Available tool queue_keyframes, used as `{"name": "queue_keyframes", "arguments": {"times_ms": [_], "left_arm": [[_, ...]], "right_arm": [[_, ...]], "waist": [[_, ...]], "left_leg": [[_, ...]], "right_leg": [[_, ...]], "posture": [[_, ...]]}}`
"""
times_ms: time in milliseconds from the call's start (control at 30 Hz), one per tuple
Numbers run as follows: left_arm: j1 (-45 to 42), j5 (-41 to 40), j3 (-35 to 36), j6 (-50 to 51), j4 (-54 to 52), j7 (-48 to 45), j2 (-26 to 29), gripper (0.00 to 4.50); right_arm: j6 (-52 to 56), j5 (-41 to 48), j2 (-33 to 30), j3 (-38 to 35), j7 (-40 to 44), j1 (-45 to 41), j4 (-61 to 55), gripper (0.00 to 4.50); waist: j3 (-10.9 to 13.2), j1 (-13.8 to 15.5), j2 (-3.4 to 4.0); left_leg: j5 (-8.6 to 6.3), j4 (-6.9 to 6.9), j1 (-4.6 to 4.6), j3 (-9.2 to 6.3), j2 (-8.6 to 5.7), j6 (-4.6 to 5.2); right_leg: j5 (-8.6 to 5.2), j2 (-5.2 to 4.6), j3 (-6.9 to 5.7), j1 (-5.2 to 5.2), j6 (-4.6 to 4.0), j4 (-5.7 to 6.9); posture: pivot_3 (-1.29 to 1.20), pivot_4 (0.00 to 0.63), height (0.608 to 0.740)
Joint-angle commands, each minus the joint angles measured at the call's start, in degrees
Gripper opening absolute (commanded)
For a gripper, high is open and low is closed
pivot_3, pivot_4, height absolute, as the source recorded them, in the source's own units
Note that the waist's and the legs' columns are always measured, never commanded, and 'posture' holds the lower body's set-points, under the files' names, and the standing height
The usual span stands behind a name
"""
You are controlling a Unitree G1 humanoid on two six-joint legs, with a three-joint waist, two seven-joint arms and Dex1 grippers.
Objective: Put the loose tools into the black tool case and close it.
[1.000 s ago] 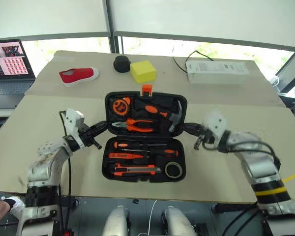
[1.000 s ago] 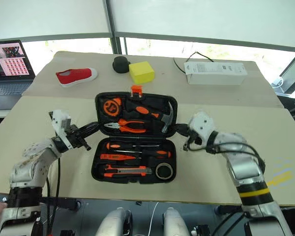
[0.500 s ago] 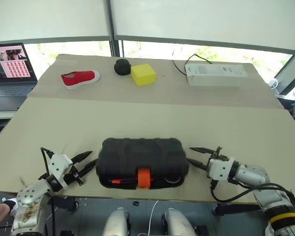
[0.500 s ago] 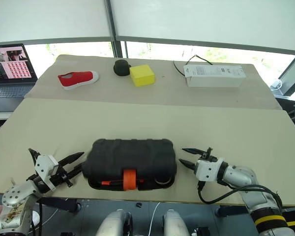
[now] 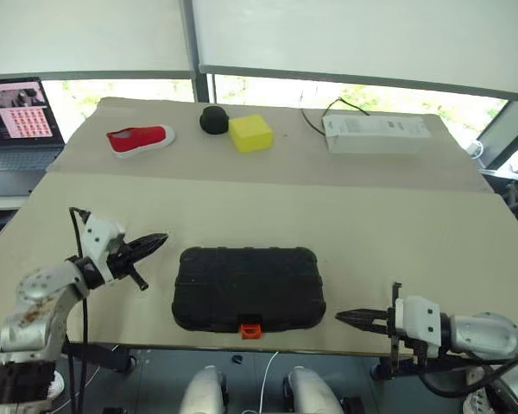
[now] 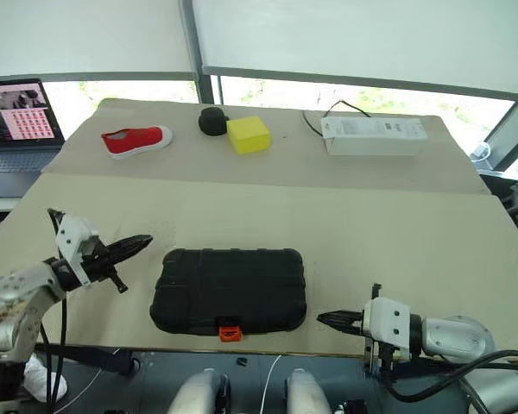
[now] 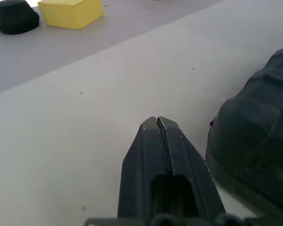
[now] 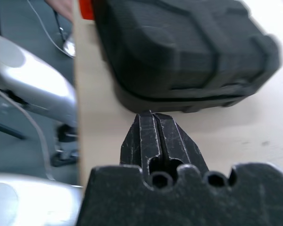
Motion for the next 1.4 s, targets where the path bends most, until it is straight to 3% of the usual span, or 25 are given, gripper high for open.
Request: {"name": "queue_keyframes", "arguments": {"times_ms": [33, 233, 400, 533, 667, 867, 933, 1033, 1133, 1400], "left_arm": [[-5.9, 3.2, -5.3, 1.2, 3.6, -4.0, 1.7, 0.05], [-6.8, 5.8, -9.1, -0.6, 7.9, -8.5, 2.0, 0.05], [-5.4, 5.3, -8.8, -0.6, 8.0, -9.8, 1.7, 0.05], [-2.0, 4.4, -5.6, 0.1, 8.9, -7.7, 1.2, 0.05], [-1.0, 3.6, -3.9, 0.6, 8.7, -6.3, -0.3, 0.05], [2.2, -3.4, 2.2, 4.4, 1.3, -4.1, -3.5, 0.05], [0.8, -4.5, 4.5, 5.1, 1.6, -5.0, -1.4, 0.05], [-1.7, -12.7, 6.6, 13.2, -1.9, -11.2, 3.1, 0.05], [-7.1, -13.7, 2.3, 16.4, -3.7, -13.8, 5.1, 0.05], [-19.8, 5.2, -18.1, 5.8, 5.8, -9.1, -6.1, 0.05]], "right_arm": [[7.5, 2.2, 1.6, 3.5, 0.1, -1.2, -8.7, 0.02], [14.4, -1.4, 8.5, 9.1, -3.6, -7.9, -11.3, 0.02], [13.9, -5.1, 13.4, 10.6, -3.4, -16.2, -4.8, 0.02], [11.5, -9.9, 21.5, 9.9, -8.9, -27.1, 6.4, 0.02], [8.8, -11.8, 24.6, 9.5, -8.2, -31.4, 13.0, 0.02], [5.4, -11.2, 23.6, 6.5, -4.3, -34.0, 19.8, 0.02], [6.9, -9.5, 21.4, 5.2, -1.7, -32.6, 18.6, 0.02], [10.0, -7.2, 19.0, 4.6, 1.0, -29.2, 14.9, 0.02], [9.6, -8.1, 19.0, 5.5, 1.2, -26.4, 13.3, 0.02], [8.6, -13.2, 24.9, 7.7, -3.9, -27.0, 15.9, 0.02]], "waist": [[0.0, 0.0, 0.00], [0.0, -0.2, -0.06], [0.0, 0.1, -0.12], [0.1, -0.4, -0.22], [0.1, -0.2, -0.16], [0.1, 0.2, -0.23], [0.2, 0.4, -0.20], [0.2, 0.7, -0.23], [0.2, 0.5, -0.12], [0.2, 0.3, -0.07]], "left_leg": [[0.00, 0.00, -0.03, 0.02, -0.01, 0.00], [-0.01, -0.02, -0.23, 0.03, 0.00, -0.02], [0.00, 0.11, -0.55, 0.05, -0.01, -0.02], [0.01, 0.13, -0.57, 0.09, 0.04, -0.02], [0.03, 0.13, -0.53, 0.09, 0.05, -0.05], [0.02, 0.10, -0.73, 0.03, 0.00, -0.04], [0.02, 0.10, -0.74, 0.01, -0.02, -0.04], [0.02, 0.11, -0.72, -0.02, -0.03, -0.04], [0.02, 0.10, -0.72, -0.04, -0.01, -0.04], [0.03, 0.15, -0.72, 0.00, -0.13, -0.05]], "right_leg": [[0.00, 0.00, 0.01, -0.03, 0.00, 0.00], [0.00, 0.05, 0.04, -0.28, 0.00, 0.01], [0.03, 0.04, 0.03, -0.55, 0.02, 0.06], [0.08, 0.07, 0.03, -0.62, -0.04, 0.09], [0.11, 0.10, 0.03, -0.65, -0.08, 0.16], [0.11, 0.02, -0.04, -0.72, -0.04, 0.14], [0.12, -0.01, -0.06, -0.71, -0.02, 0.13], [0.13, -0.01, -0.11, -0.65, -0.01, 0.12], [0.12, 0.00, -0.13, -0.65, -0.01, 0.11], [0.14, 0.08, 0.02, -0.63, 0.05, 0.08]], "posture": [[0.00, 0.150, 0.740], [0.00, 0.150, 0.740], [0.00, 0.150, 0.740], [0.00, 0.150, 0.740], [0.00, 0.150, 0.740], [0.00, 0.150, 0.740], [0.00, 0.150, 0.740], [0.00, 0.150, 0.740], [0.00, 0.150, 0.740], [0.00, 0.150, 0.740]]}}
